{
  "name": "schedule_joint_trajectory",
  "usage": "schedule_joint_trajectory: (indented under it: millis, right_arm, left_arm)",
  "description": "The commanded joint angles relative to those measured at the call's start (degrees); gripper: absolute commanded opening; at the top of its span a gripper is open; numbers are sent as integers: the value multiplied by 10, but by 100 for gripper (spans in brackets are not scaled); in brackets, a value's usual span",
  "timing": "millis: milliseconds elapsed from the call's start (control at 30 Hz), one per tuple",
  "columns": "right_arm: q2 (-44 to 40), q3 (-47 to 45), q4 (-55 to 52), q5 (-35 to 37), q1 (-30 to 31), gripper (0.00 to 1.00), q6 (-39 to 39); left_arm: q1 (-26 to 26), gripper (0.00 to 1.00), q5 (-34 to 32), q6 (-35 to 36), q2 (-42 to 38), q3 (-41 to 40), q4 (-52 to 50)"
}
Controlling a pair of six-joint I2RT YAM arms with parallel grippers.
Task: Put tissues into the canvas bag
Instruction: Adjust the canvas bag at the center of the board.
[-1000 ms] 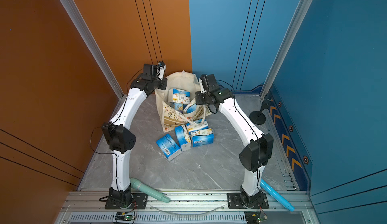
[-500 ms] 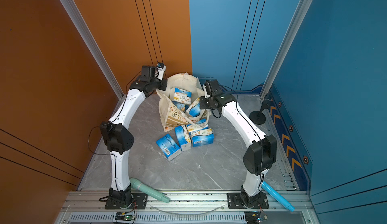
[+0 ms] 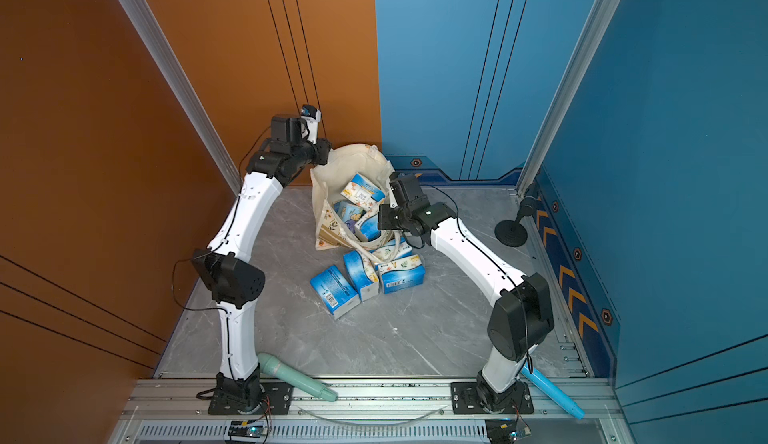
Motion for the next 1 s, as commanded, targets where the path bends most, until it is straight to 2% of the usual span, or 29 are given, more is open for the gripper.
schedule_joint_trajectory:
  millis: [0,133,200,233,300,333,433,500,567,733,867,967]
  right_arm:
    - [-30,-10,46,-36,5,0,29]
    - [-30,-21,45,-31,6,0,25]
    - [-26,-25,46,-35,5,0,26]
    - [-25,-26,46,-38,5,0,26]
    - [-20,-26,48,-43,5,0,26]
    - [-19,-24,49,-47,5,0,27]
    - [-16,-25,49,-49,4,0,24]
    - [-16,-21,47,-51,2,0,22]
    - [-19,-19,45,-54,0,0,21]
    - [-27,-22,39,-51,-2,0,16]
    - [-28,-22,38,-53,-5,0,16]
    - [-31,-22,36,-55,-4,0,16]
  left_arm:
    - [-10,37,-71,-10,-36,41,-94]
    - [-43,39,-130,-4,-71,16,-217]
    - [-69,44,-182,0,-90,-3,-268]
    - [-76,48,-187,-6,-97,-17,-284]
    - [-83,57,-164,-22,-110,-38,-316]
    - [-85,58,-153,-32,-111,-41,-331]
    - [-96,57,-131,-56,-121,-68,-344]
    - [-101,58,-146,-63,-116,-71,-344]
    - [-97,58,-158,-74,-109,-71,-347]
    - [-85,55,-130,-83,-87,-71,-346]
    - [-79,56,-101,-88,-57,-51,-345]
    - [-76,55,-111,-86,-30,-23,-345]
